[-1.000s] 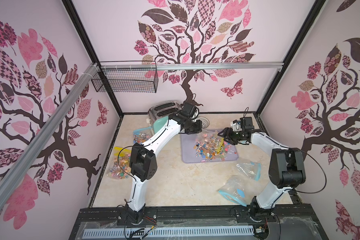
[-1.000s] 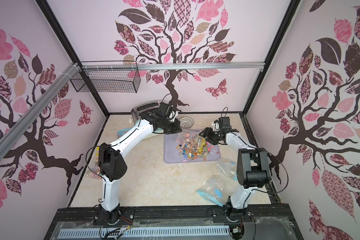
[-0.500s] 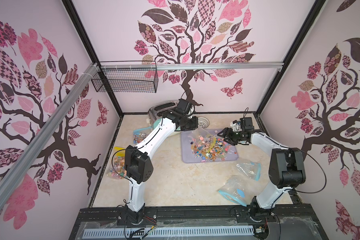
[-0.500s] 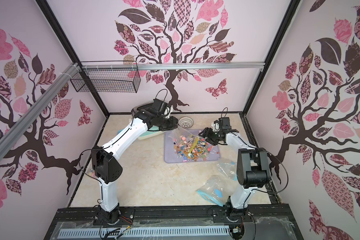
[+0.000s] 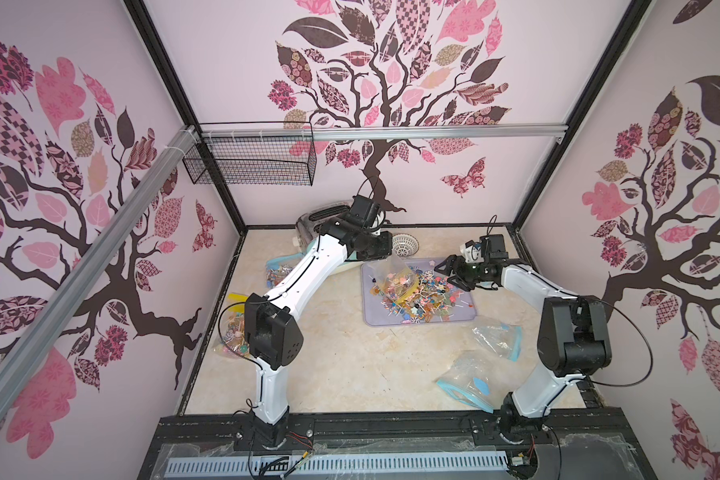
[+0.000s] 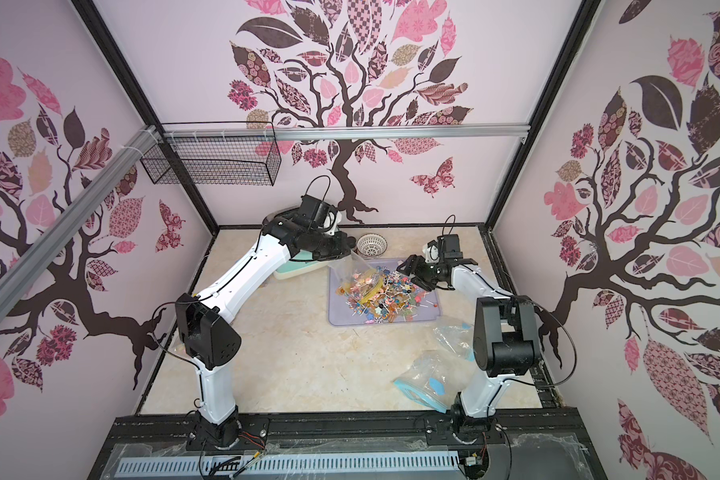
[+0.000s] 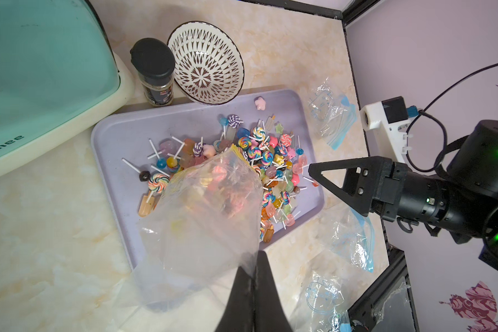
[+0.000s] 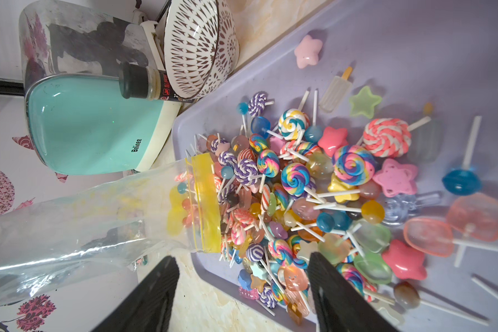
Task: Pour candies out of the ziploc bag
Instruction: 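Pour the candies out of the ziploc bag onto the tray.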
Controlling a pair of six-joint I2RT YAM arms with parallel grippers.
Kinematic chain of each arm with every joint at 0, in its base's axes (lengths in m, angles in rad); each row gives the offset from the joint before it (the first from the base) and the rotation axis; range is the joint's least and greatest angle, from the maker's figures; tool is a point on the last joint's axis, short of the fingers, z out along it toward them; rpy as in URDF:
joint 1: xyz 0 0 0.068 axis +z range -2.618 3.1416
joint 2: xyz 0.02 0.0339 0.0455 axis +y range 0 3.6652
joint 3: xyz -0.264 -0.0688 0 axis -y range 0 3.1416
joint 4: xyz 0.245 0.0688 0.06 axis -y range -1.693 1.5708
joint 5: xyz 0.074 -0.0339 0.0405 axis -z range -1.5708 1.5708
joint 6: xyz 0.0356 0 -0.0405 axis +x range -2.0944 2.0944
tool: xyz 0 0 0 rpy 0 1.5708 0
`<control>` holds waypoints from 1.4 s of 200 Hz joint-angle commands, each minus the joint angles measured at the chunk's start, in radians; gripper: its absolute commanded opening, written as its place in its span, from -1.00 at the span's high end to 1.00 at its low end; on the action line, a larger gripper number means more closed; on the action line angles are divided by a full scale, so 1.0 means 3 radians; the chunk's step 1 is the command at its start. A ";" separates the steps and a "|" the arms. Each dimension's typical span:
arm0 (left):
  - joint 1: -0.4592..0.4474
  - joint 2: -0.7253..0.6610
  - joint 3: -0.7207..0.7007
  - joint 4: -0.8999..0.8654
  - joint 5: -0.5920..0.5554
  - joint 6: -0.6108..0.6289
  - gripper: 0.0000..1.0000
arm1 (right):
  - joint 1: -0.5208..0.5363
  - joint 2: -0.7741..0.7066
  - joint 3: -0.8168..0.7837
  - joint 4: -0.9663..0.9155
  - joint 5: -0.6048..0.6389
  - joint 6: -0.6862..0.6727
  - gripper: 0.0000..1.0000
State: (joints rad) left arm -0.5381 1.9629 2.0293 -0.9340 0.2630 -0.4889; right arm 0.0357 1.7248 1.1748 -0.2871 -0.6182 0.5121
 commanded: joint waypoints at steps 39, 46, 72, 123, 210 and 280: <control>-0.0032 -0.0027 0.0351 -0.0247 0.0034 0.0125 1.00 | -0.0023 -0.0097 0.0056 -0.0071 -0.0006 -0.0087 -0.56; -0.0050 -0.0023 0.0403 -0.0294 0.0028 0.0140 1.00 | -0.0025 -0.0095 0.0057 -0.0073 -0.0001 -0.0096 -0.56; -0.0129 0.0012 0.0552 -0.0452 -0.0021 0.0202 1.00 | -0.0023 -0.0099 0.0066 -0.0072 0.0018 -0.0112 -0.58; -0.0213 0.0048 0.0438 -0.0541 -0.0201 0.0200 1.00 | -0.0024 -0.0089 -0.0001 -0.0003 -0.0036 -0.0135 -0.59; -0.0387 0.0266 0.0814 -0.0699 -0.0385 0.0102 1.00 | 0.0287 -0.0289 -0.0225 0.0077 -0.0339 -0.0210 -0.53; -0.0500 0.0525 0.1294 -0.1081 -0.0711 0.0062 1.00 | 0.0390 -0.0353 -0.0297 0.0085 -0.0380 -0.0211 -0.51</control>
State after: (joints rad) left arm -0.6762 2.0895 2.4248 -1.2350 0.0803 -0.4553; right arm 0.1421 1.6482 1.0874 -0.2569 -0.7124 0.4667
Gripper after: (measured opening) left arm 0.049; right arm 0.757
